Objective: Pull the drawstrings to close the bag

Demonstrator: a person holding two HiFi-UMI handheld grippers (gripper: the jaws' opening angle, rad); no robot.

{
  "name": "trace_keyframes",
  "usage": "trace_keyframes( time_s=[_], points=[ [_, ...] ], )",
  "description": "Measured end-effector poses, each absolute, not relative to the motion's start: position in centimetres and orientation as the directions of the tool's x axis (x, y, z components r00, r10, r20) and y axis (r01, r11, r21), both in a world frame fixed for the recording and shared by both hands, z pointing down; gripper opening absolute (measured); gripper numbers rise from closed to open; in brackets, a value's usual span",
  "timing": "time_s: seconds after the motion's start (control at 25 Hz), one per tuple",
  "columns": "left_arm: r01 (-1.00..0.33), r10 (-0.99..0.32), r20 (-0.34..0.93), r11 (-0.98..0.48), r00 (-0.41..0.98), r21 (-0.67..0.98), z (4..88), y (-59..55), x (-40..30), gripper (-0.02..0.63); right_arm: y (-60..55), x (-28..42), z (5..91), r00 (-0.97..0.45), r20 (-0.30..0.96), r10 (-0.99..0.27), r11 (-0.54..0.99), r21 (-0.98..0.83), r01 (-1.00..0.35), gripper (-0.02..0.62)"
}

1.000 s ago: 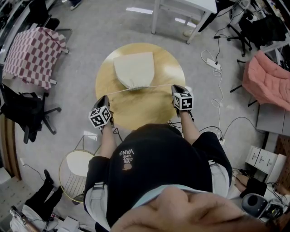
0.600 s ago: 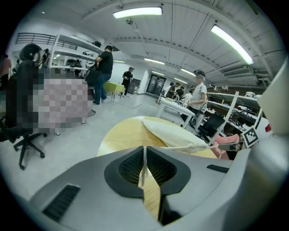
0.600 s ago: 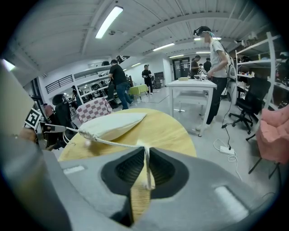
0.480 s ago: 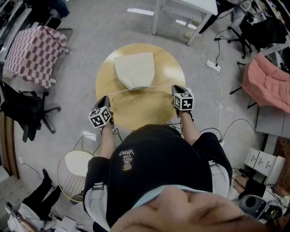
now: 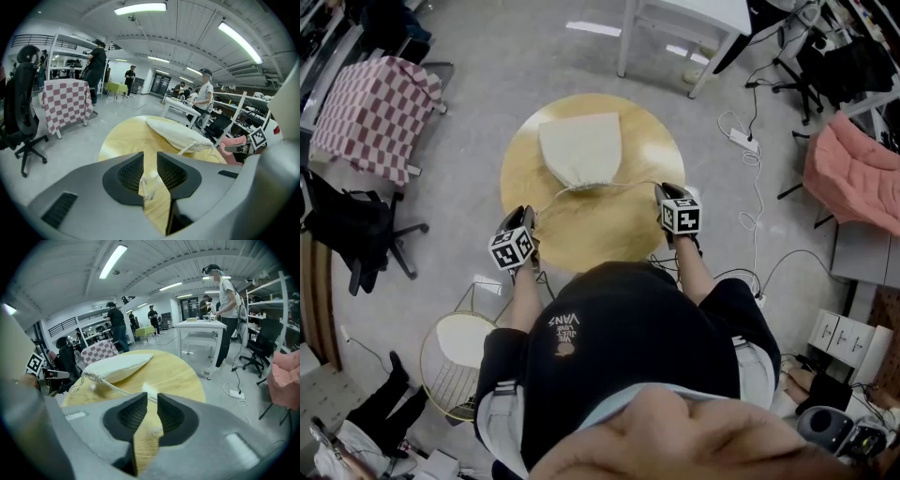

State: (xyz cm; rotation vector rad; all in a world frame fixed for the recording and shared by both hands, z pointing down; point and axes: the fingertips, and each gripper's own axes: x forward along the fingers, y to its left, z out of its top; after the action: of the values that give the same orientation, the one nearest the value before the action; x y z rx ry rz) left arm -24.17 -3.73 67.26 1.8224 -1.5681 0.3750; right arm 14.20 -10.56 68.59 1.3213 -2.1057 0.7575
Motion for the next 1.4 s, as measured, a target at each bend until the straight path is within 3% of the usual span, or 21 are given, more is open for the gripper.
trace_keyframes(
  time_s=[0.08, 0.76, 1.4],
  points=[
    [-0.949, -0.752, 0.619, -0.027, 0.226, 0.313, 67.2, -3.8, -24.2, 0.084, -10.6, 14.1, 68.5, -0.379, 0.691, -0.615, 0.364, -0.177, -0.914, 0.095],
    [-0.959, -0.798, 0.560, -0.076, 0.223, 0.273, 64.9, -5.1, -23.4, 0.084, -11.9, 13.0, 66.4, -0.385, 0.641, -0.664, 0.371, -0.164, -0.914, 0.094],
    [-0.969, -0.873, 0.442, -0.121, 0.207, 0.214, 59.3, -7.2, -23.3, 0.054, -13.9, 12.2, 60.4, -0.404, 0.505, -0.762, 0.384, -0.149, -0.911, 0.037]
  ],
)
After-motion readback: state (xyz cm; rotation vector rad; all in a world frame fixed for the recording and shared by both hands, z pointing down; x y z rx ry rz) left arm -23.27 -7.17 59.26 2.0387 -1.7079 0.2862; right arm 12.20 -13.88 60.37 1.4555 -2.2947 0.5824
